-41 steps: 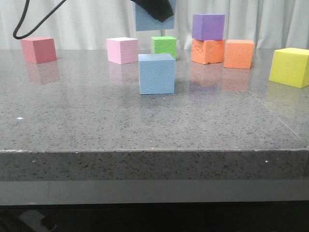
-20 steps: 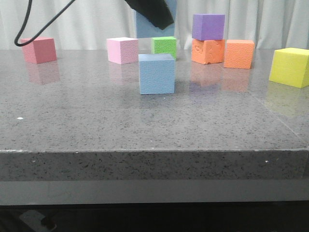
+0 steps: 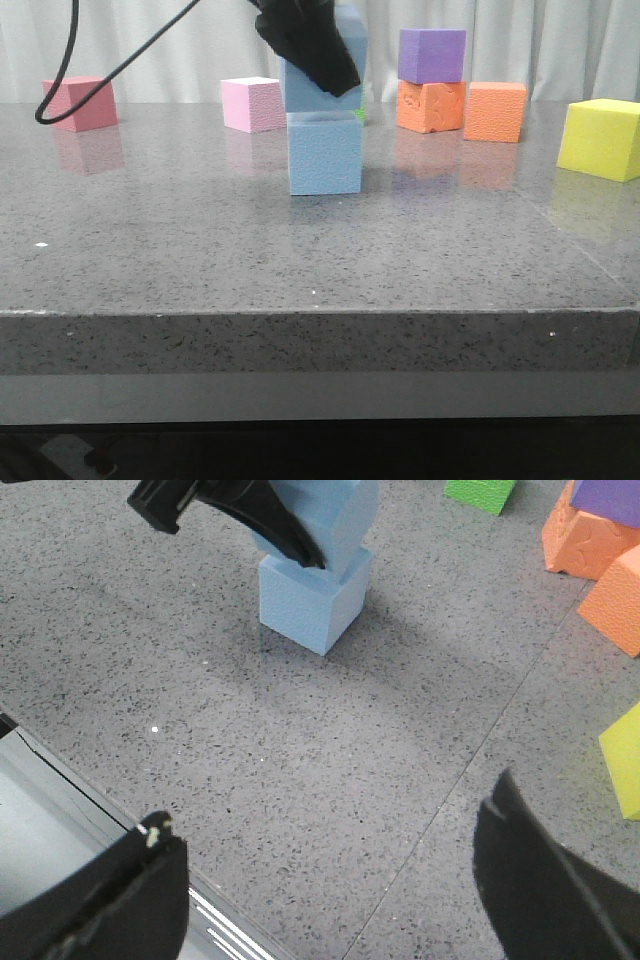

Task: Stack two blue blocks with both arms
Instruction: 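Lower the held cube onto the placed light-blue cube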

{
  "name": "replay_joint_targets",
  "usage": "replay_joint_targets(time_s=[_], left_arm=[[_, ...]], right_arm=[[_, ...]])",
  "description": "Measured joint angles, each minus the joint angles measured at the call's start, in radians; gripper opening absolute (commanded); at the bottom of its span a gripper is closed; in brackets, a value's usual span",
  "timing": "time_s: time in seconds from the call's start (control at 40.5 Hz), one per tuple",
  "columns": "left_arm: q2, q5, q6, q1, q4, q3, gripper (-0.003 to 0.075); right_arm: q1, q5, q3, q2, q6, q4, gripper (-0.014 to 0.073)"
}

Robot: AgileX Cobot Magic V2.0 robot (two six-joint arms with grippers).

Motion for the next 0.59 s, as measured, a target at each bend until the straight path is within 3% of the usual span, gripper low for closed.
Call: replay_joint_targets(time_s=[0.222,0.469,0.592], left_arm=[[0.0,-0.004,0.0,0.0,0.002,0.0,0.0382],[0.0,-0.008,0.0,0.0,0.002,0.0,0.0541],[0.0,-0.021,0.0,0.0,0.002,0.0,0.0575]], right_arm=[[0.0,0.0,0.0,0.0,0.0,0.0,0.0591],[0.0,0.0,0.0,0.0,0.0,0.0,0.0591],[0.0,0.0,0.0,0.0,0.0,0.0,0.0591]])
